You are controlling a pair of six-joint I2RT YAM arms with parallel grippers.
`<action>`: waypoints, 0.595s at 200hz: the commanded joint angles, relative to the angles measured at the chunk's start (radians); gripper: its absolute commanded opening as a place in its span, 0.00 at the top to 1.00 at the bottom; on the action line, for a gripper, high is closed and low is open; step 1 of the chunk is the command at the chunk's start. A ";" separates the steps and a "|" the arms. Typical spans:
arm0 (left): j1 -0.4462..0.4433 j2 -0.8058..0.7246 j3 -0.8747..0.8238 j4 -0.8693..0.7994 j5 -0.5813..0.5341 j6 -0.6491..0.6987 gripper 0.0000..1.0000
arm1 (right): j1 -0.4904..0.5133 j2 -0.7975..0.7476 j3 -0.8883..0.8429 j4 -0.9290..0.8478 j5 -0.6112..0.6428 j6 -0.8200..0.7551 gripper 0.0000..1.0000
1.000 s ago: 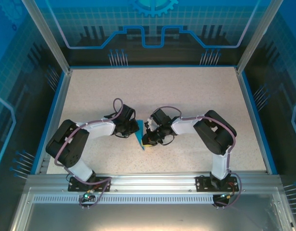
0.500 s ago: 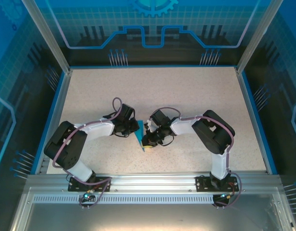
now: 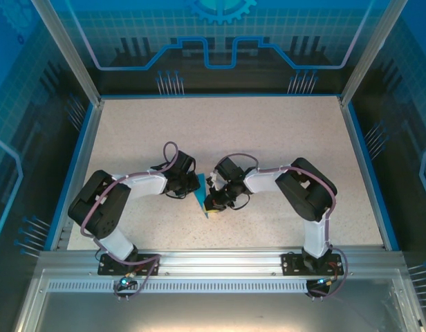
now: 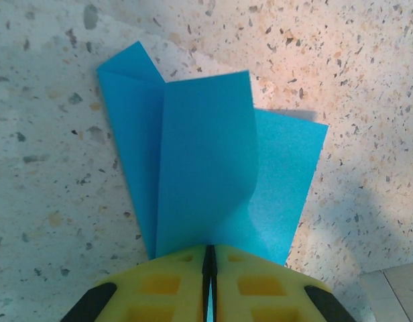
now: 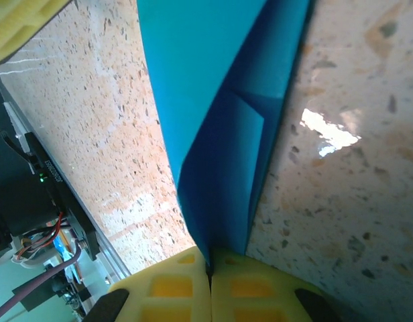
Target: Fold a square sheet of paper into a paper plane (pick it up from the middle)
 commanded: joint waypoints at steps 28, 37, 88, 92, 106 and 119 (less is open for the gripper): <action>-0.002 0.028 0.019 -0.058 -0.033 0.007 0.86 | 0.036 -0.070 0.002 -0.072 0.094 -0.036 0.82; -0.001 0.028 0.018 -0.060 -0.034 0.010 0.86 | 0.033 -0.110 0.001 -0.068 0.111 -0.032 0.79; -0.001 0.030 0.016 -0.057 -0.026 0.016 0.86 | 0.034 -0.220 -0.024 -0.019 0.184 -0.011 0.75; -0.002 0.030 0.015 -0.057 -0.026 0.017 0.86 | 0.036 -0.211 -0.018 -0.019 0.181 -0.012 0.76; -0.001 0.030 0.016 -0.055 -0.022 0.015 0.86 | 0.040 -0.176 0.009 -0.027 0.170 -0.009 0.80; -0.002 0.028 0.013 -0.056 -0.021 0.015 0.87 | 0.049 -0.157 0.021 -0.012 0.162 -0.004 0.81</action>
